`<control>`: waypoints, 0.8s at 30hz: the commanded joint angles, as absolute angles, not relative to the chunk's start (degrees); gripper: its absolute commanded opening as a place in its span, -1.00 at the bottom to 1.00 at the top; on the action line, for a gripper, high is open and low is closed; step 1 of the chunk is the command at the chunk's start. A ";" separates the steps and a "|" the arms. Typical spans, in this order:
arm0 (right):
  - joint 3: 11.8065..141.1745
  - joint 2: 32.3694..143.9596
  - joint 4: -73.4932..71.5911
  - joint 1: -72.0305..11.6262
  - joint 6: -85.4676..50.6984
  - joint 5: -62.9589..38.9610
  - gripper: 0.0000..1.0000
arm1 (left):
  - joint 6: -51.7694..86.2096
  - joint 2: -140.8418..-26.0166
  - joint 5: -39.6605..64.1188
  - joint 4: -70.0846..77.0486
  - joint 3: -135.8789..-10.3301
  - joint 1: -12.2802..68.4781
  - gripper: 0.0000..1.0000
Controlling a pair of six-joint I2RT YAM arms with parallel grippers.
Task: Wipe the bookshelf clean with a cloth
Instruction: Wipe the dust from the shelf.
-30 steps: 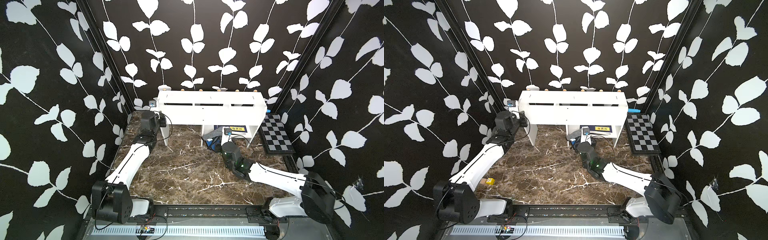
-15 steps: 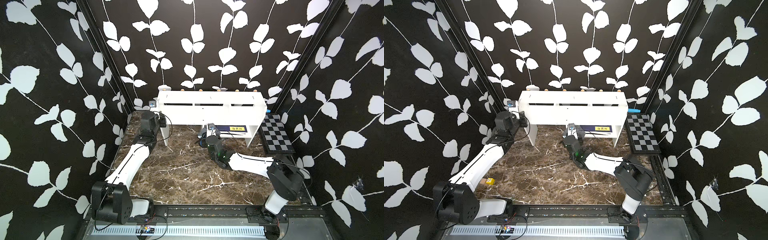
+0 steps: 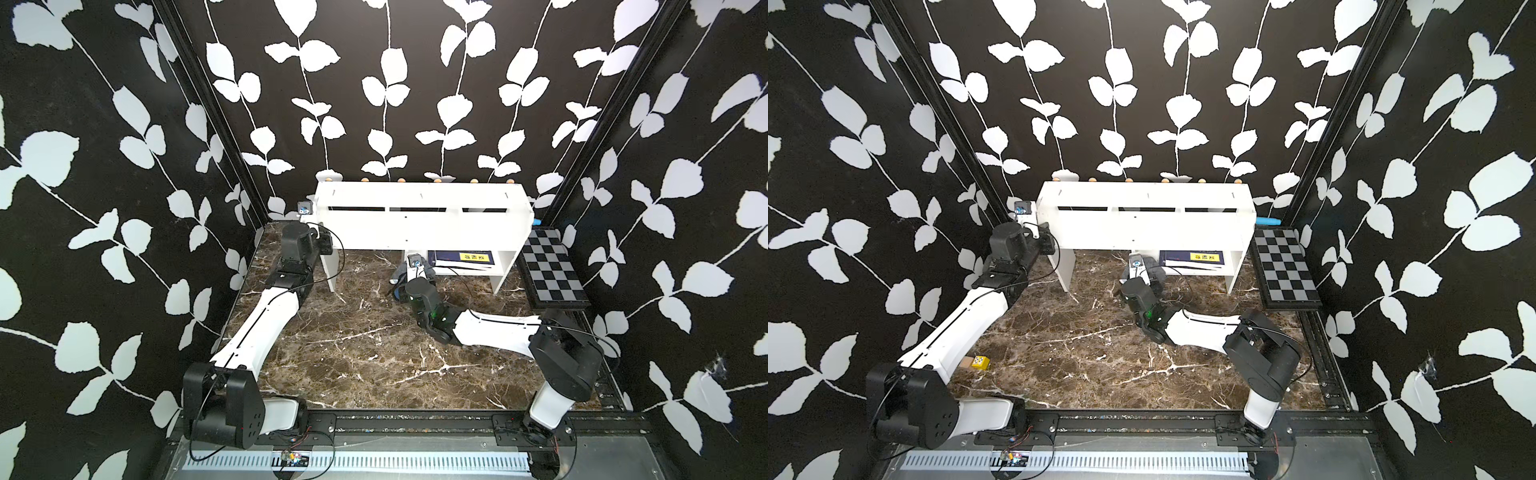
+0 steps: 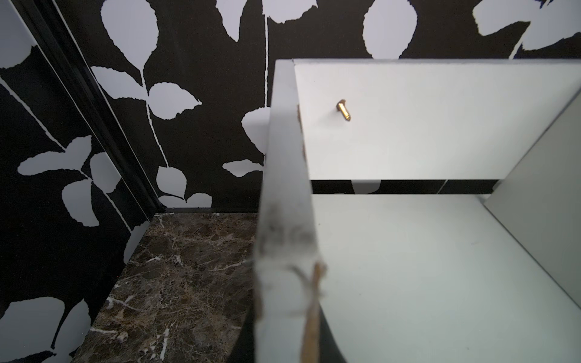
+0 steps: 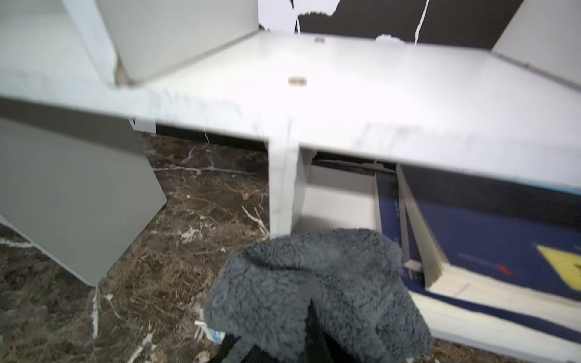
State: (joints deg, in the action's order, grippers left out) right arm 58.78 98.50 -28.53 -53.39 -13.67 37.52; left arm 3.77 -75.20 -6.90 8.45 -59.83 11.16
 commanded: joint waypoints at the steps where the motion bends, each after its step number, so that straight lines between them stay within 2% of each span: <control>1: 61.71 95.89 -30.66 -52.82 -10.55 40.14 -1.00 | 5.25 -73.53 -7.10 9.38 -59.12 11.51 -1.00; 9: 58.70 98.55 -30.74 -53.23 -16.03 34.92 -1.00 | 5.03 -73.39 -7.88 9.22 -59.15 11.51 -1.00; 16: 50.85 96.34 -32.01 -55.90 -15.55 37.14 -1.00 | 4.94 -73.43 -8.06 9.05 -59.26 11.49 -1.00; 20: 42.26 90.17 -32.35 -55.90 -15.12 42.21 -1.00 | 4.71 -73.48 -8.61 8.99 -59.19 11.54 -1.00; 24: 36.11 85.14 -32.25 -54.86 -11.32 55.16 -1.00 | 4.81 -73.55 -8.32 9.05 -59.32 11.51 -1.00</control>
State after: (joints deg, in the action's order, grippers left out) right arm 37.89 89.01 -29.28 -55.75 -13.67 43.75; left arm 3.73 -75.20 -7.07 8.45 -59.83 11.18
